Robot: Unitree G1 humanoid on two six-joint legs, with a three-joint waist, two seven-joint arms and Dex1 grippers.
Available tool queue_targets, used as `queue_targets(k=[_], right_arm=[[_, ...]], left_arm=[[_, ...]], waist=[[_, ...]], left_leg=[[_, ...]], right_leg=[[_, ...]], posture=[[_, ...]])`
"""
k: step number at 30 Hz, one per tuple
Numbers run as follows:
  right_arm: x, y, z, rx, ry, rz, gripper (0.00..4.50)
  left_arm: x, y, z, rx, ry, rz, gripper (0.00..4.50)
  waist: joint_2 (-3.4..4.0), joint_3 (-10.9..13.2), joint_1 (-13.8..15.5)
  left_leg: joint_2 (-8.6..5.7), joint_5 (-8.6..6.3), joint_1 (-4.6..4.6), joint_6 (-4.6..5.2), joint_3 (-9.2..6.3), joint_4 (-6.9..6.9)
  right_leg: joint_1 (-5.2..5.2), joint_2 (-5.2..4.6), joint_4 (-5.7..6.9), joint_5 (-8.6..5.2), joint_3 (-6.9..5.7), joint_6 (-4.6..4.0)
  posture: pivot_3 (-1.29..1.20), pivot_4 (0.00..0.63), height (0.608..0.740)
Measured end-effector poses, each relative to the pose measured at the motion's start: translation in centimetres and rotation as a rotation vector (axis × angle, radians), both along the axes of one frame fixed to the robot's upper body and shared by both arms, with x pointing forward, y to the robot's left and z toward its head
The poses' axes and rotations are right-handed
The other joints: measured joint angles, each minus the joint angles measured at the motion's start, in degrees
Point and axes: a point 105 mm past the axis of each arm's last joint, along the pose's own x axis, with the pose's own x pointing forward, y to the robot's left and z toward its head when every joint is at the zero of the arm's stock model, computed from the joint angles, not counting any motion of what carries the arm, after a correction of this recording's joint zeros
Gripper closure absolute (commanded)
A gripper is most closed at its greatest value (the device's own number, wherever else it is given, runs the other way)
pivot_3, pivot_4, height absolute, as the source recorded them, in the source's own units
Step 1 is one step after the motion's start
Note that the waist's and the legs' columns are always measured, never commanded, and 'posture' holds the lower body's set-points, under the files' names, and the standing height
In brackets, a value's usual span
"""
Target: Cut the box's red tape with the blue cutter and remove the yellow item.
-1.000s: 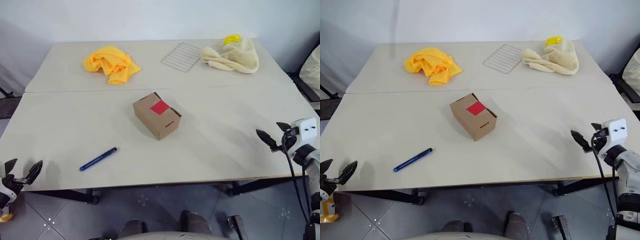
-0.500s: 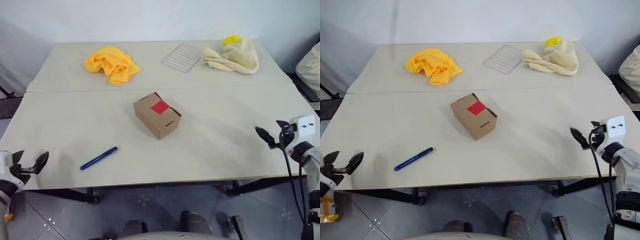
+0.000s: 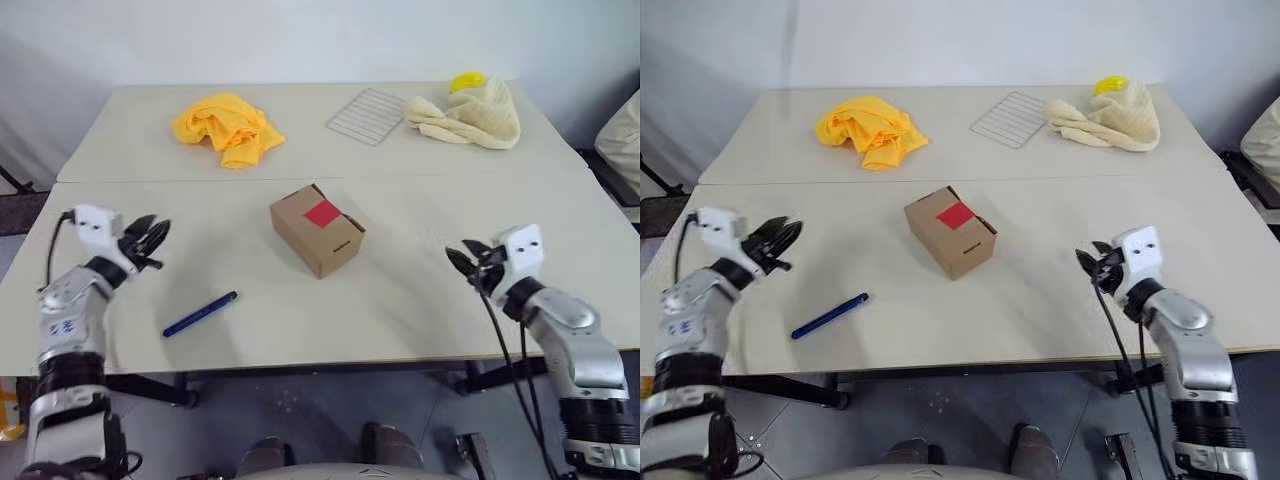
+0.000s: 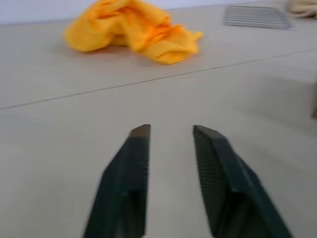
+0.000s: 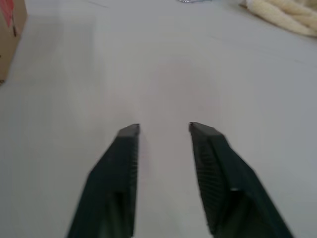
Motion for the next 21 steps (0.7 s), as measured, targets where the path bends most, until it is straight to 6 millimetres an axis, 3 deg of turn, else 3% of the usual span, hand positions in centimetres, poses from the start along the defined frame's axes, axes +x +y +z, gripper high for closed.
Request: queue_targets(k=[2, 3, 6, 11, 16, 21], right_arm=[[0.3, 0.9, 0.4, 0.003, 0.007, 0.01, 4.36], [0.3, 1.1, 0.5, 0.004, 0.008, 0.012, 4.44], [0.4, 2.3, 0.3, 0.021, 0.046, 0.02, 4.44], [1.1, 5.8, -1.1, 0.059, 0.168, 0.056, 4.44], [1.2, 7.2, -1.4, 0.065, 0.205, 0.062, 4.44], [1.9, 10.2, -0.6, 0.056, 0.188, 0.115, 4.44]], left_arm=[[1.0, -1.5, -0.4, 0.002, 0.02, -0.056, 4.49], [1.4, -2.0, -0.7, 0.002, 0.031, -0.07, 4.5], [3.1, -4.3, -1.3, -0.005, 0.067, -0.107, 4.5], [6.2, -9.4, -1.1, 0.113, 0.084, -0.109, 4.5], [6.8, -12.5, -1.8, 0.116, 0.108, -0.152, 4.5], [6.8, -15.3, -2.3, 0.116, 0.128, -0.225, 4.5]], waist=[[0.0, 0.0, -0.3], [0.0, 0.0, -0.4], [-0.11, 0.1, -0.4], [-0.2, 0.1, -0.3], [-0.21, 0.1, -0.6], [-0.21, 0.1, -0.6]], left_leg=[[0.0, 0.0, -0.01, 0.0, 0.0, -0.01], [0.0, 0.0, 0.0, 0.0, -0.01, -0.03], [0.0, 0.0, -0.04, 0.0, -0.01, -0.02], [-0.04, 0.02, -0.09, 0.05, -0.03, 0.0], [-0.04, 0.02, -0.17, 0.05, 0.0, -0.08], [-0.04, 0.02, -0.2, 0.05, 0.02, -0.06]], right_leg=[[0.0, 0.0, 0.0, 0.0, -0.02, 0.0], [0.0, 0.0, 0.0, 0.0, -0.04, 0.0], [0.0, 0.01, -0.02, 0.0, -0.07, 0.0], [-0.02, -0.01, -0.02, 0.01, -0.07, 0.01], [-0.2, -0.01, -0.02, 0.01, -0.12, 0.02], [-0.27, 0.0, 0.01, 0.01, -0.11, 0.02]], posture=[[0.0, 0.15, 0.74], [0.0, 0.15, 0.74], [0.0, 0.15, 0.74], [0.0, 0.15, 0.74], [0.0, 0.15, 0.74], [0.0, 0.15, 0.74]])
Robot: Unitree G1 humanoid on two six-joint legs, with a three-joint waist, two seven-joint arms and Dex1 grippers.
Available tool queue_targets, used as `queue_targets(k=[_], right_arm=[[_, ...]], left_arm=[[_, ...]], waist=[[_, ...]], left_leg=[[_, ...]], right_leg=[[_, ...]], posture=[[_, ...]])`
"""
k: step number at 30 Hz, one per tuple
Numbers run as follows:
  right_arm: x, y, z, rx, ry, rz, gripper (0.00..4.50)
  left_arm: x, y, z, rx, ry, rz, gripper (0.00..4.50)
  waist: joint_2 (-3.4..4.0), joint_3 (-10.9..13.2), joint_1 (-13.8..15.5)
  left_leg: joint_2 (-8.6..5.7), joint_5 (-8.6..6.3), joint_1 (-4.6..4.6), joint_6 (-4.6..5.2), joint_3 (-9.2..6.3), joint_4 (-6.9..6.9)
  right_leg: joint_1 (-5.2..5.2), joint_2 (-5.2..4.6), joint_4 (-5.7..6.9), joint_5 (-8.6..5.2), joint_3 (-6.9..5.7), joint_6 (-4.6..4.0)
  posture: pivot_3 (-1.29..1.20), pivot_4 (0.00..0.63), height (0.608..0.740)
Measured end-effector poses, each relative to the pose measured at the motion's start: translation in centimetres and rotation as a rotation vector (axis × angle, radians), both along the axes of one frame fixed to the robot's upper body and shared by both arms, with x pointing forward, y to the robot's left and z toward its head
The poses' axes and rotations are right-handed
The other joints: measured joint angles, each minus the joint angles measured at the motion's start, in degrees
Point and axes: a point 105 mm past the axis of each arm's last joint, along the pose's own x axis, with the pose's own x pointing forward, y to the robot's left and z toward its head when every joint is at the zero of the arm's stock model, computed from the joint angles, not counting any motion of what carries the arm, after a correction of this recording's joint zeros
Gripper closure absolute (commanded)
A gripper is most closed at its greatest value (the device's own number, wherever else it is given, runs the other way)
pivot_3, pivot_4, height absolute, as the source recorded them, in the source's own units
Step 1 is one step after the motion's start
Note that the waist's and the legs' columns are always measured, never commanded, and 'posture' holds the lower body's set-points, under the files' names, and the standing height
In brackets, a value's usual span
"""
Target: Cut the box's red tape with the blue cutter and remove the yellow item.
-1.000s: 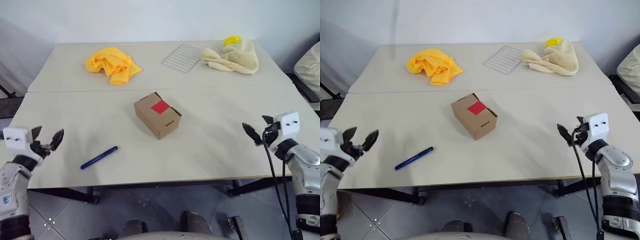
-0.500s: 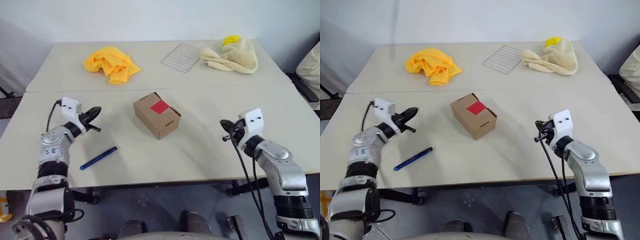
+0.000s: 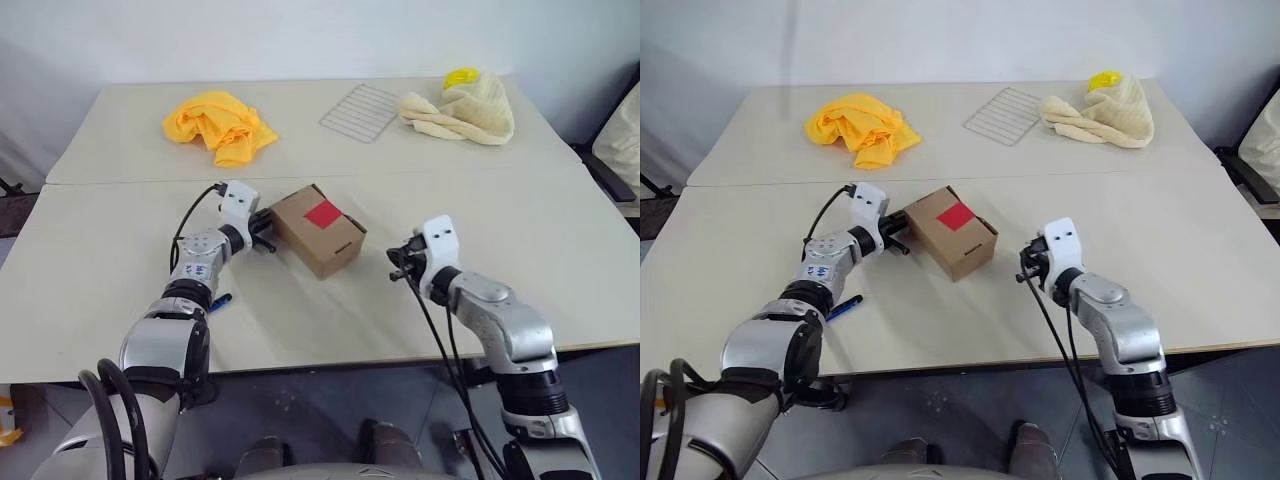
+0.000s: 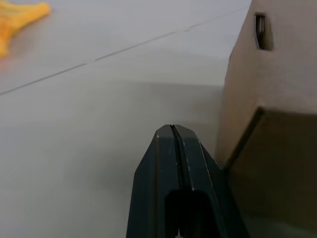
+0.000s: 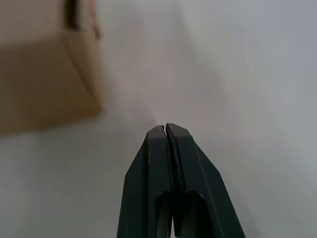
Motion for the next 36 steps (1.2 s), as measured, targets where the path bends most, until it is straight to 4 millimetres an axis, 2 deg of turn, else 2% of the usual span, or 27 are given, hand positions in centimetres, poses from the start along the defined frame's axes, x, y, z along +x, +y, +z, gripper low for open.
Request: queue_targets(k=[4, 8, 15, 18, 21, 23, 25, 27, 32, 36], right_arm=[[0.9, 1.2, 0.1, -0.022, -0.002, -0.004, 4.44], [0.8, 1.5, 0.8, -0.023, -0.016, -0.01, 4.44], [-0.3, -0.5, 0.8, -0.043, -0.014, -0.072, 4.44], [-0.2, -2.5, 0.7, -0.085, -0.02, -0.143, 4.44], [-0.5, -5.9, 2.0, -0.112, -0.035, -0.238, 4.44], [-2.5, -8.8, 3.2, -0.183, -0.037, -0.26, 4.44], [-4.7, -10.2, 3.8, -0.243, -0.008, -0.236, 4.44], [-6.5, -9.6, 3.3, -0.257, 0.046, -0.154, 4.44], [-10.0, -6.0, 2.0, -0.215, 0.196, 0.138, 4.44], [-11.0, -3.7, 1.3, -0.185, 0.244, 0.272, 4.44]], left_arm=[[-0.3, -1.8, 0.2, -0.01, 0.0, -0.081, 4.5], [-1.0, -3.6, -0.1, -0.015, 0.011, -0.184, 4.5], [-2.2, -6.3, 0.3, 0.003, -0.004, -0.358, 4.5], [-2.3, -6.5, 0.3, 0.011, -0.005, -0.378, 4.5], [-2.3, -6.4, 0.4, 0.013, -0.008, -0.368, 4.5], [-2.1, -5.9, 0.5, 0.02, -0.013, -0.345, 4.5], [-1.8, -4.9, 0.6, 0.027, -0.015, -0.309, 4.5], [-1.6, -4.7, 0.7, 0.027, -0.018, -0.295, 4.5], [-1.6, -5.2, 0.6, 0.018, -0.016, -0.289, 4.5], [-1.7, -6.3, 0.6, 0.004, -0.014, -0.314, 4.5]], waist=[[0.0, 0.0, 0.1], [0.0, 0.0, 0.2], [0.0, 0.0, 0.1], [0.0, 0.0, 0.1], [0.0, 0.0, 0.4], [0.0, 0.0, 1.0], [-0.04, 0.0, 1.6], [-0.06, 0.0, 1.6], [-0.13, 0.0, 1.7], [-0.15, 0.0, 1.7]], left_leg=[[0.0, 0.0, -0.02, 0.0, -0.01, 0.01], [-0.01, 0.0, -0.08, 0.0, -0.03, 0.01], [-0.01, 0.01, -0.52, 0.01, 0.0, 0.1], [-0.01, 0.01, -0.56, 0.02, 0.0, 0.11], [-0.02, 0.02, -0.7, 0.03, -0.02, 0.14], [-0.03, 0.02, -0.73, 0.03, -0.06, 0.12], [-0.03, 0.01, -0.73, 0.04, -0.06, 0.07], [-0.03, 0.01, -0.7, 0.04, -0.03, 0.1], [-0.03, 0.01, -0.71, 0.06, -0.05, 0.3], [-0.03, 0.0, -0.76, 0.07, -0.07, 0.49]], right_leg=[[-0.01, -0.01, 0.01, 0.0, 0.0, 0.0], [-0.04, -0.01, 0.0, 0.0, -0.03, 0.0], [-0.5, -0.01, 0.05, 0.0, -0.01, 0.0], [-0.54, -0.01, 0.06, 0.0, -0.01, 0.0], [-0.62, -0.02, 0.05, 0.0, -0.02, 0.0], [-0.65, -0.02, 0.04, 0.0, -0.04, 0.0], [-0.65, -0.01, 0.01, 0.0, -0.07, 0.0], [-0.63, -0.01, 0.0, 0.0, -0.04, 0.0], [-0.58, -0.02, 0.06, 0.02, -0.01, -0.02], [-0.55, -0.03, 0.13, 0.02, -0.01, -0.02]], posture=[[0.0, 0.15, 0.74], [0.0, 0.15, 0.74], [0.0, 0.15, 0.74], [0.0, 0.15, 0.74], [0.0, 0.15, 0.74], [0.0, 0.15, 0.74], [0.0, 0.15, 0.74], [0.0, 0.15, 0.74], [0.0, 0.15, 0.74], [0.0, 0.15, 0.74]])
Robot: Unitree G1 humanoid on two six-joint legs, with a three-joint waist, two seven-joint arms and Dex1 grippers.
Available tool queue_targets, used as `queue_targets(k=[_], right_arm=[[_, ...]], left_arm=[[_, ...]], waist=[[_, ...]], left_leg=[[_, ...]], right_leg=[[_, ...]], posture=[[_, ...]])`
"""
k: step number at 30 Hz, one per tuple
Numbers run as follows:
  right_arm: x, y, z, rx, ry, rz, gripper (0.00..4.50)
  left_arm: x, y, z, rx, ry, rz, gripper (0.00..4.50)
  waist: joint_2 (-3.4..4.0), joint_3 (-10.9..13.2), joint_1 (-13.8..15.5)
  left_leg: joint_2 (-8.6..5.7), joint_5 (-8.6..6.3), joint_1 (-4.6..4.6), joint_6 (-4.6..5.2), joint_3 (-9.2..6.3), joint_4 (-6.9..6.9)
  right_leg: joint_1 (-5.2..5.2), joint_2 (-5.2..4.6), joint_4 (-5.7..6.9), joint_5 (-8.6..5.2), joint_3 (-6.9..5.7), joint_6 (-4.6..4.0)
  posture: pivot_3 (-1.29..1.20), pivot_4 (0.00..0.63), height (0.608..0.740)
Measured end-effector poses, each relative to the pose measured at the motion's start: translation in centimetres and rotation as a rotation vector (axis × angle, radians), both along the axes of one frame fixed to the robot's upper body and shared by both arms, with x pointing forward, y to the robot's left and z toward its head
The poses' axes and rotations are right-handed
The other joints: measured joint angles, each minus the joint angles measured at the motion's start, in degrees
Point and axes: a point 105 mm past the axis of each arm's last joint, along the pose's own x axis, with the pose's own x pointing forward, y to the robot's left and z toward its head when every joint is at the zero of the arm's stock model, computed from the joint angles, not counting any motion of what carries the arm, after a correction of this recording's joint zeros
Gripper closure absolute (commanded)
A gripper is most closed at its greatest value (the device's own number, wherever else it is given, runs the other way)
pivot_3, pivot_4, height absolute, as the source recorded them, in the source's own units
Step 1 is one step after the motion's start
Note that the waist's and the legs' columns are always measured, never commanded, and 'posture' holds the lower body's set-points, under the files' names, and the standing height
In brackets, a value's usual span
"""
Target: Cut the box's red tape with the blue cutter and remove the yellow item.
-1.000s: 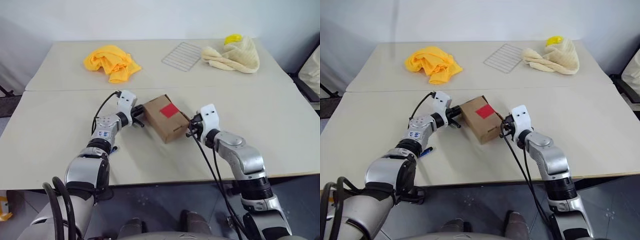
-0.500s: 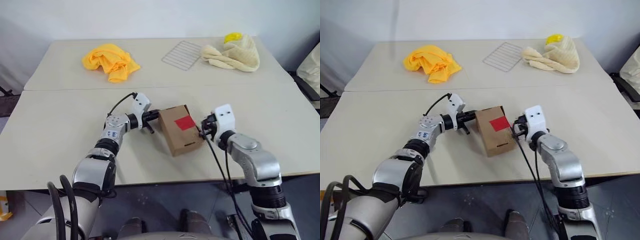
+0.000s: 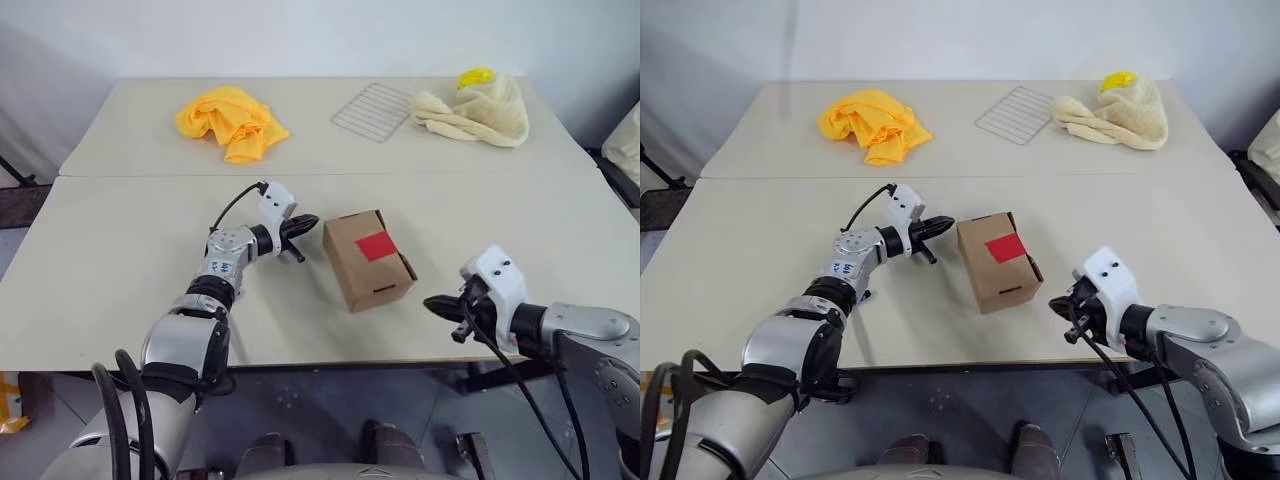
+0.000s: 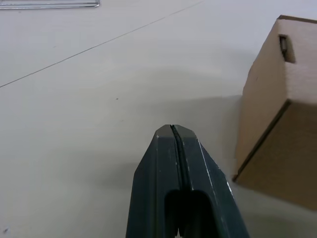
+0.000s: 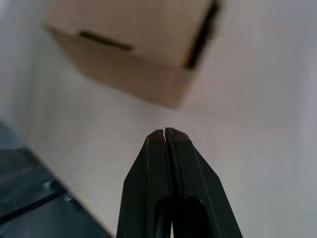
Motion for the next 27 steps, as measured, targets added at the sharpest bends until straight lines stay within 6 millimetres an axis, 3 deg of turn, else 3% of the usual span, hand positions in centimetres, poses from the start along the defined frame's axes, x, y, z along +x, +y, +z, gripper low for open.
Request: queue_targets(k=[3, 7, 16, 20, 27], right_arm=[[0.5, 1.7, -0.7, 0.029, 0.02, 0.052, 4.44], [2.0, 2.0, -1.1, 0.028, 0.005, 0.036, 4.44], [3.5, 0.9, -1.2, 0.009, -0.036, -0.029, 4.44], [4.1, -0.8, -1.0, -0.035, -0.06, -0.068, 4.44], [4.5, -2.2, -1.2, -0.073, -0.069, -0.102, 4.44]], left_arm=[[-0.2, -0.8, 0.2, -0.007, 0.0, -0.032, 4.5], [-0.7, -1.7, 0.5, -0.013, 0.002, -0.097, 4.5], [-1.1, -1.3, 0.8, -0.008, -0.001, -0.154, 4.5], [-1.6, -1.5, 0.9, -0.002, -0.005, -0.201, 4.5], [-2.7, -1.7, -0.1, 0.019, 0.022, -0.284, 4.5]], waist=[[-0.02, 0.0, 0.1], [-0.01, 0.0, 0.1], [-0.02, 0.0, 0.1], [-0.02, 0.0, 0.1], [-0.02, 0.0, 0.0]], left_leg=[[0.0, 0.0, -0.03, 0.01, 0.0, 0.1], [0.0, -0.01, -0.05, 0.02, 0.0, 0.15], [0.0, -0.01, -0.06, 0.02, 0.0, 0.19], [0.0, -0.02, -0.07, 0.03, 0.01, 0.21], [0.0, -0.02, -0.07, 0.03, 0.01, 0.24]], right_leg=[[0.0, -0.01, 0.06, 0.01, -0.01, 0.01], [0.0, -0.01, 0.08, 0.01, -0.01, 0.02], [0.0, -0.01, 0.1, 0.01, -0.01, 0.02], [0.0, -0.02, 0.1, 0.01, -0.01, 0.02], [0.0, -0.01, 0.13, 0.01, -0.01, 0.02]], posture=[[0.0, 0.15, 0.74], [0.0, 0.15, 0.74], [0.0, 0.15, 0.74], [0.0, 0.15, 0.74], [0.0, 0.15, 0.74]])
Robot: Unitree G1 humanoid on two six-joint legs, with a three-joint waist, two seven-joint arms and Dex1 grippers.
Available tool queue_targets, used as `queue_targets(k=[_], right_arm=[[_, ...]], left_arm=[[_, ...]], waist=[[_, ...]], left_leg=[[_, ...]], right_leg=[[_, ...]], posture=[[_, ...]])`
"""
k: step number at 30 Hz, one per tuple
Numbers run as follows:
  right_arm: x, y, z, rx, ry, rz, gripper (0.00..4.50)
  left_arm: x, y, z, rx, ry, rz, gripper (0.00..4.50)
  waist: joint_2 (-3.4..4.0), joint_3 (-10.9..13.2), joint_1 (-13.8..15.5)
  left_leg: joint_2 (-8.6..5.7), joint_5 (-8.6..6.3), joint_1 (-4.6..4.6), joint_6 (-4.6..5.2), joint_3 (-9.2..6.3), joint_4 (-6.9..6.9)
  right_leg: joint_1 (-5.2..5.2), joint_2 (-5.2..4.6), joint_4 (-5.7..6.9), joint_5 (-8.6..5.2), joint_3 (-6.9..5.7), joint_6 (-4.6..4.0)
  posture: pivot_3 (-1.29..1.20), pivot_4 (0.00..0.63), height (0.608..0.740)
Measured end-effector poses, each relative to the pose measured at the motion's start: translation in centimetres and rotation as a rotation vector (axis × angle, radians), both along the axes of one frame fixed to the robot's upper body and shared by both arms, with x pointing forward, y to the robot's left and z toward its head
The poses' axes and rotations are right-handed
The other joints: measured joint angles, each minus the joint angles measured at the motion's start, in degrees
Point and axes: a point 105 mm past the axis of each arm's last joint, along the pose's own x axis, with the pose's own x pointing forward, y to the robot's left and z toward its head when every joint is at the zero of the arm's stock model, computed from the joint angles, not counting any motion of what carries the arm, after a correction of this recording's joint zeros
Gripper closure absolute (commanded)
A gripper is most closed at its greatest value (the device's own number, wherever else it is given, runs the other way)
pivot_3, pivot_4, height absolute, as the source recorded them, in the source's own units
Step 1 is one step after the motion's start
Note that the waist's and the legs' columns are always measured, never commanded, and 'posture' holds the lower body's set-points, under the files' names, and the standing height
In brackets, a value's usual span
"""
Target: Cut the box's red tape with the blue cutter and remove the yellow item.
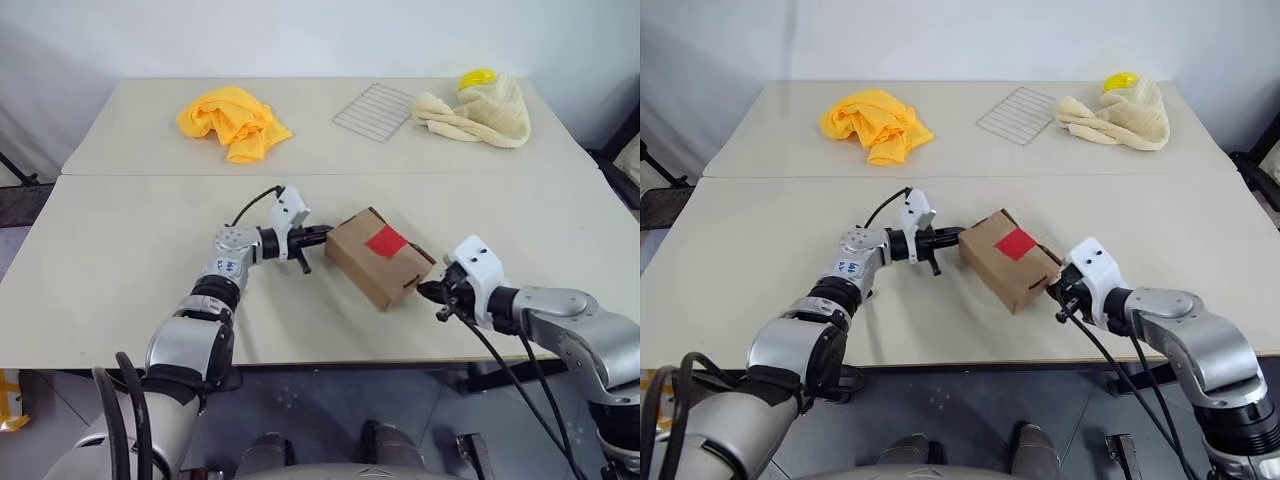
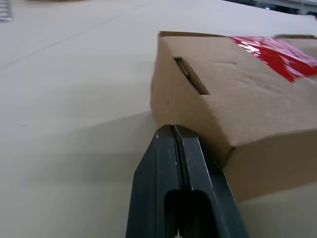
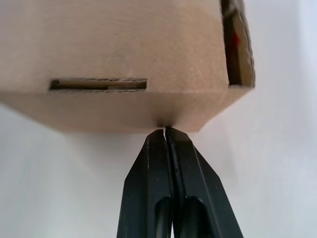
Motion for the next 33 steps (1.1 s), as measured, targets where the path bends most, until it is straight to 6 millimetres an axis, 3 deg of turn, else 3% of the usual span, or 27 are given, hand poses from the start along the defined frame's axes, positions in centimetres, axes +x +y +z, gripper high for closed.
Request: queue_targets(k=[16, 22, 25, 28, 33], right_arm=[[-0.2, -2.1, 0.3, -0.075, -0.004, -0.045, 4.44], [-0.1, -5.1, 0.9, -0.127, -0.043, -0.133, 4.44], [0.7, -7.2, 2.4, -0.072, -0.168, -0.18, 4.48], [1.2, -7.2, 4.7, 0.023, -0.317, -0.134, 3.83], [1.7, -5.8, 6.0, 0.13, -0.381, -0.021, 2.14]], left_arm=[[-0.1, -0.2, -0.3, 0.025, -0.005, -0.006, 4.5], [1.3, 2.1, 0.3, 0.02, -0.023, 0.132, 4.5], [2.5, 5.5, 1.3, -0.029, -0.031, 0.286, 4.32], [3.8, 7.5, 2.6, -0.07, -0.037, 0.436, 3.62], [4.1, 10.1, 4.0, -0.131, 0.034, 0.521, 2.11]], waist=[[0.0, 0.0, 0.2], [0.0, 0.0, 0.2], [-0.03, 0.0, 0.0], [-0.03, 0.0, -0.1], [-0.04, 0.0, -0.3]], left_leg=[[0.0, -0.04, -0.02, 0.06, 0.0, 0.12], [0.0, -0.04, -0.02, 0.06, 0.0, 0.12], [0.0, -0.04, 0.0, 0.07, 0.01, 0.11], [0.0, -0.04, 0.04, 0.07, 0.01, 0.11], [0.0, -0.04, 0.04, 0.07, 0.01, 0.14]], right_leg=[[0.02, -0.02, 0.04, 0.01, 0.01, 0.0], [0.02, -0.02, 0.04, 0.01, 0.01, 0.0], [0.01, -0.02, 0.06, 0.01, 0.02, 0.01], [0.05, -0.02, 0.07, 0.01, 0.02, 0.01], [0.07, -0.02, 0.06, 0.04, 0.04, 0.06]], posture=[[0.0, 0.15, 0.74], [0.0, 0.15, 0.74], [0.0, 0.15, 0.74], [0.0, 0.15, 0.74], [0.0, 0.15, 0.74]])
